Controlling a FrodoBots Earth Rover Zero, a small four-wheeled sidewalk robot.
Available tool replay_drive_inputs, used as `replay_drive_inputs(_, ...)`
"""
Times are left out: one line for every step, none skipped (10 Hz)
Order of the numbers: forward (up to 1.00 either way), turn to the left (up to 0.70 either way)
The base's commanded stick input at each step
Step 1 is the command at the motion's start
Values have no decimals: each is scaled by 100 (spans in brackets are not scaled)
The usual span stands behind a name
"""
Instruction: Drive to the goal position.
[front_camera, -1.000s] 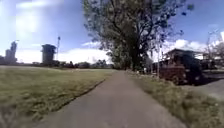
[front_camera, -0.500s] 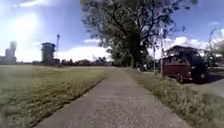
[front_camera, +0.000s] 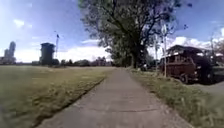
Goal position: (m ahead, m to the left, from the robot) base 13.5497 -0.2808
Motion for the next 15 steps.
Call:
replay_drive_inputs(100,0)
replay_drive_inputs(100,0)
replay_drive_inputs(100,0)
replay_drive_inputs(100,0)
replay_drive_inputs(100,0)
replay_drive_inputs(100,0)
replay_drive_inputs(100,0)
replay_drive_inputs(100,0)
replay_drive_inputs(100,0)
replay_drive_inputs(100,0)
replay_drive_inputs(100,0)
replay_drive_inputs(100,0)
replay_drive_inputs(100,0)
replay_drive_inputs(100,0)
replay_drive_inputs(100,0)
